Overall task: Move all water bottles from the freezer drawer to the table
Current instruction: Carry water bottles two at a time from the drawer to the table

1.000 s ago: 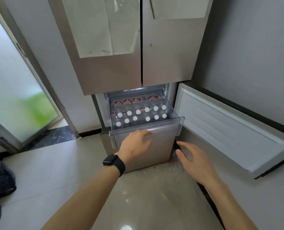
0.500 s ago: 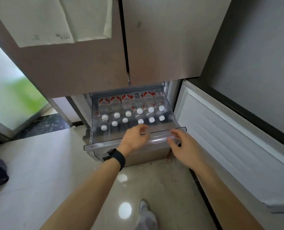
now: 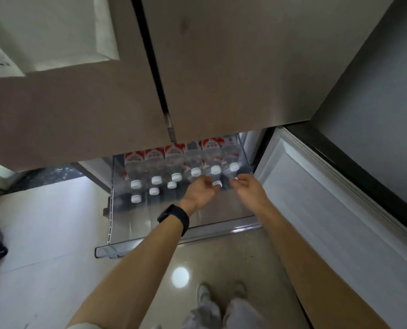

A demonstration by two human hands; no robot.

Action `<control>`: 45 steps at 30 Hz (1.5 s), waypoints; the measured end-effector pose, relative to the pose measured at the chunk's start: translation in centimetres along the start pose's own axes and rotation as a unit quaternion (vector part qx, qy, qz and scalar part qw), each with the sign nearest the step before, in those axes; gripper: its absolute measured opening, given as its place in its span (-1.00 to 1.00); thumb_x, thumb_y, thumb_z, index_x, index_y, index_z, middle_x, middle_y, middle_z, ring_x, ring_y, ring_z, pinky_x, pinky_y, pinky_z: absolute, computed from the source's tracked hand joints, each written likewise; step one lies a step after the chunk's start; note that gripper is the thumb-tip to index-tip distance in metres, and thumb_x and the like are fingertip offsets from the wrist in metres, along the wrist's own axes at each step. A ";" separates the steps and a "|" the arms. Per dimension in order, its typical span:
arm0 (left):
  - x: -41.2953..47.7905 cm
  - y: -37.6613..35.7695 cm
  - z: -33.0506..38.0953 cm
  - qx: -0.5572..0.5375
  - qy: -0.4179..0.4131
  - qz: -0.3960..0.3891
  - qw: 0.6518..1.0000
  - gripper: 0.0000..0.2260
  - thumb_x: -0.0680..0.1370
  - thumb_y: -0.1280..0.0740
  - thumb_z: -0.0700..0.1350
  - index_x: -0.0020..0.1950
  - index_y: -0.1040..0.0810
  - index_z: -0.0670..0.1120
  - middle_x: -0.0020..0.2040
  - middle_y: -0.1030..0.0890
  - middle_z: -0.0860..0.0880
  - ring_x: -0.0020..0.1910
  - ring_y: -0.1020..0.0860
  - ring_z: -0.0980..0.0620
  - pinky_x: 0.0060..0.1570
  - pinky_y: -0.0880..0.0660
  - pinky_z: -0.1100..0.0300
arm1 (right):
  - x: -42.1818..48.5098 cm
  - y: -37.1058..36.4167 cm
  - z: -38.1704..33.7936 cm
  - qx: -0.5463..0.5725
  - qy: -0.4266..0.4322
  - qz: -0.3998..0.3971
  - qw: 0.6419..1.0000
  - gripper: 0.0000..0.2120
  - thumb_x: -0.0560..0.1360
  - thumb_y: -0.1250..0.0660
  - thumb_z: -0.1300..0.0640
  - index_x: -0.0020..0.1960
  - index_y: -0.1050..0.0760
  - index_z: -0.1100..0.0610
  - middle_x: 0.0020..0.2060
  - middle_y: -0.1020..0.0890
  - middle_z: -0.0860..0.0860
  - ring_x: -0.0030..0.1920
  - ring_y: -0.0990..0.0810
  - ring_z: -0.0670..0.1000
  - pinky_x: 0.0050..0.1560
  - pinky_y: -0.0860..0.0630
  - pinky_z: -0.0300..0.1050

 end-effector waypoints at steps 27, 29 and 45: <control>5.0 -2.6 -0.4 -0.555 0.139 -0.008 0.820 -0.86 0.67 -0.25 -0.10 0.05 -0.59 -0.09 -0.12 -0.56 -0.08 -0.21 -0.49 0.04 -0.03 -0.51 0.15 | 6.4 -2.6 0.0 0.431 -0.194 -0.097 0.876 -0.80 0.64 -0.28 0.07 0.12 -0.52 0.19 -0.28 -0.73 0.03 -0.24 -0.73 -0.05 -0.35 -0.60 -0.20; 4.0 -2.2 -0.3 -0.518 0.124 -0.032 0.846 -0.86 0.65 -0.24 -0.12 -0.04 -0.57 -0.04 -0.22 -0.55 -0.01 -0.29 -0.48 0.08 -0.06 -0.49 0.14 | 5.3 -1.7 0.1 0.398 -0.196 -0.105 0.890 -0.81 0.64 -0.28 0.07 0.12 -0.54 0.19 -0.17 -0.71 0.10 -0.14 -0.72 0.02 -0.24 -0.62 -0.14; -5.2 9.6 1.2 0.204 0.008 0.070 0.976 -0.57 0.65 -0.18 0.23 0.16 -0.51 -0.13 0.04 -0.61 -0.09 0.01 -0.58 -0.13 0.04 -0.53 -0.01 | -3.6 7.6 -3.8 -0.304 0.109 0.099 0.941 -0.55 0.58 -0.16 -0.20 -0.21 -0.48 0.15 -0.32 -0.55 0.04 -0.28 -0.50 0.03 -0.29 -0.31 -0.17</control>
Point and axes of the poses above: each hand's wrist, its own x-axis towards the middle knuckle, its own y-axis out of the back of the hand, z = x × y, the point moved 4 cm from there along x, towards the middle knuckle
